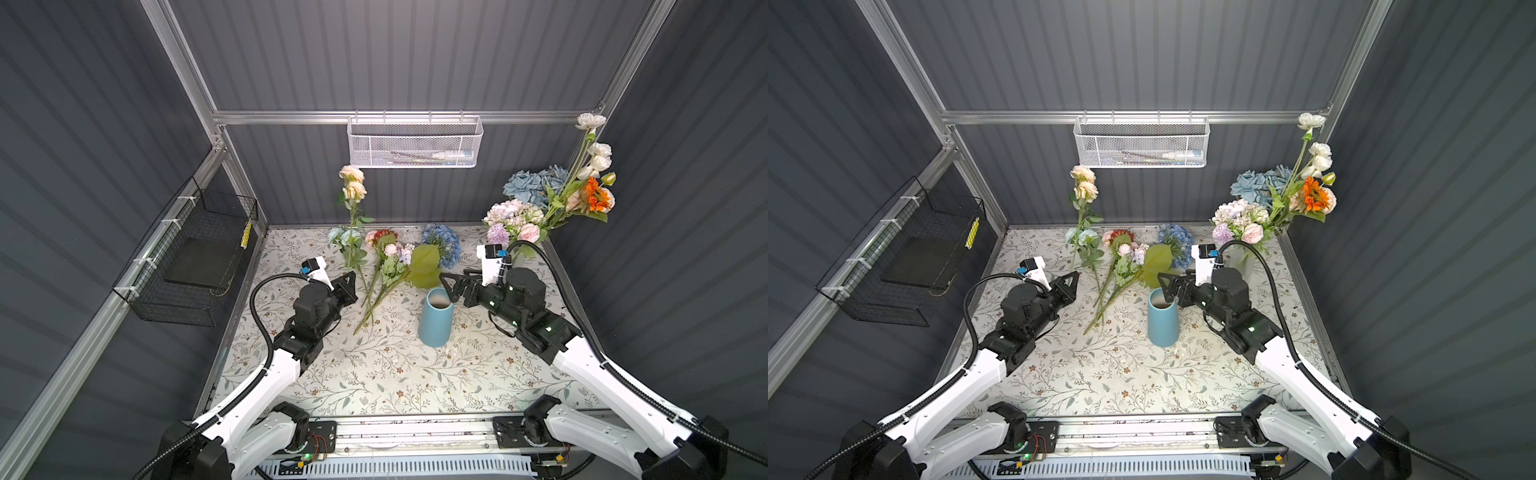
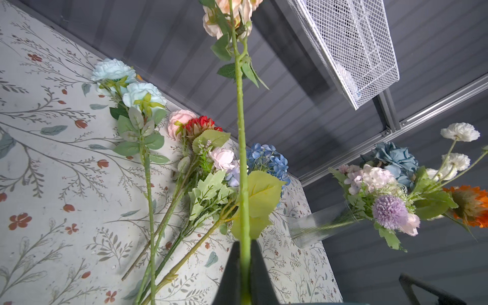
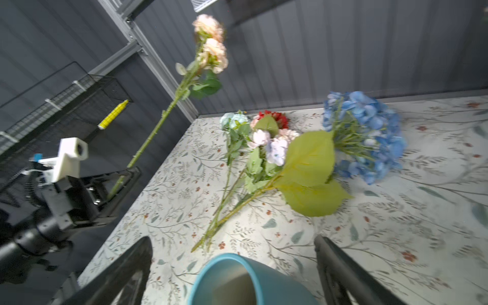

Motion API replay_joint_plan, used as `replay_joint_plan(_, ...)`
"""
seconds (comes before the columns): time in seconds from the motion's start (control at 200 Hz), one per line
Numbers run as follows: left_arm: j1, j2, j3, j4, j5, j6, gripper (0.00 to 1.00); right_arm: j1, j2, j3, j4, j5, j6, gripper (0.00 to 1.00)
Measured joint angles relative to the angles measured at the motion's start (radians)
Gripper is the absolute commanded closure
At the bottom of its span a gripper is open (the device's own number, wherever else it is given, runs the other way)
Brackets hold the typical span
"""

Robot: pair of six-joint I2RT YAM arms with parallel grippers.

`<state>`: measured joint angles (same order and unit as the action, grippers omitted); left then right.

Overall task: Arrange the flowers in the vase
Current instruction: 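Move the right gripper to the rose stem above the left gripper and grasp it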

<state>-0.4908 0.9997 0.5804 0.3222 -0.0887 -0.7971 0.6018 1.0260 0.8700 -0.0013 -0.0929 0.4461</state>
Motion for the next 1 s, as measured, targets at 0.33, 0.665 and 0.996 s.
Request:
replay_joint_plan(0.33, -0.084, 0.016, -0.089, 0.123, -0.029, 0.000, 1.00, 0.116, 0.346, 0.347, -0.029, -0.051, 0.163, 0.29)
replay_joint_plan(0.665, -0.162, 0.015, -0.152, 0.259, -0.059, 0.001, 1.00, 0.134, 0.616, 0.555, -0.076, -0.142, 0.325, 0.39)
replay_joint_plan(0.996, -0.250, 0.031, -0.152, 0.340, -0.074, 0.040, 1.00, 0.141, 0.702, 0.589, -0.074, -0.192, 0.410, 0.55)
